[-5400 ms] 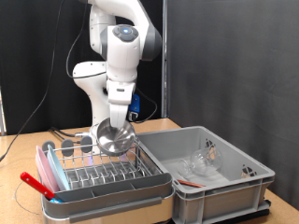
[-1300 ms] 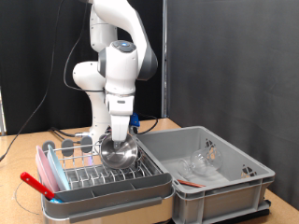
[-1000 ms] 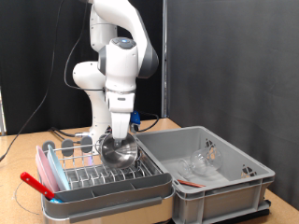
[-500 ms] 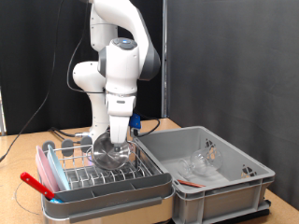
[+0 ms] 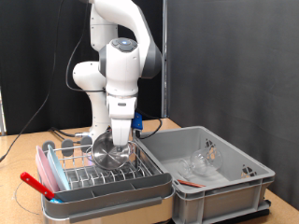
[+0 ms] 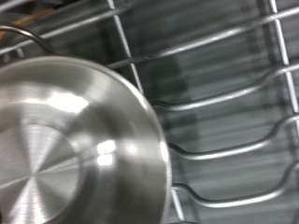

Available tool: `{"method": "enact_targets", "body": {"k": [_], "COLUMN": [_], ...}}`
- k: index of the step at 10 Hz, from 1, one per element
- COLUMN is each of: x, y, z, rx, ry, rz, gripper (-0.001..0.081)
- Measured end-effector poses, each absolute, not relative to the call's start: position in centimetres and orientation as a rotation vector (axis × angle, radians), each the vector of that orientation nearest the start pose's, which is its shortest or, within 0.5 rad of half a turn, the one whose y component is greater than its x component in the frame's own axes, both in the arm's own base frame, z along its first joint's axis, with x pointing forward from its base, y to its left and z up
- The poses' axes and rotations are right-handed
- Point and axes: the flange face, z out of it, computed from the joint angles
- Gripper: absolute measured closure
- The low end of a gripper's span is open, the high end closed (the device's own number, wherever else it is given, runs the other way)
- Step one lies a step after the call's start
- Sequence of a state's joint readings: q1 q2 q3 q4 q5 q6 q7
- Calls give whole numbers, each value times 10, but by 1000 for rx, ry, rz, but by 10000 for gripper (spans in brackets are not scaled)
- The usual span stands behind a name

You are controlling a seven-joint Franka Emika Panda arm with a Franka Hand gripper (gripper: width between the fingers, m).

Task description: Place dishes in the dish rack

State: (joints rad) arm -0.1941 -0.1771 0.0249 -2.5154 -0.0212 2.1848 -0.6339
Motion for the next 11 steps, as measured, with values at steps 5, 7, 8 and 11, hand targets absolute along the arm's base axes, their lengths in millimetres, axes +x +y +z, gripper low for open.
{"method": "enact_targets", "body": {"k": [5, 7, 8, 11], "x": [402, 392, 387, 378], "y": [-69, -68, -69, -71], "z": [341, 341, 338, 323], "rx": [-2883, -2880, -2892, -2947], "ry": [-803, -831, -843, -841], "rz": [429, 457, 461, 450], "gripper": [-2, -2, -2, -2]}}
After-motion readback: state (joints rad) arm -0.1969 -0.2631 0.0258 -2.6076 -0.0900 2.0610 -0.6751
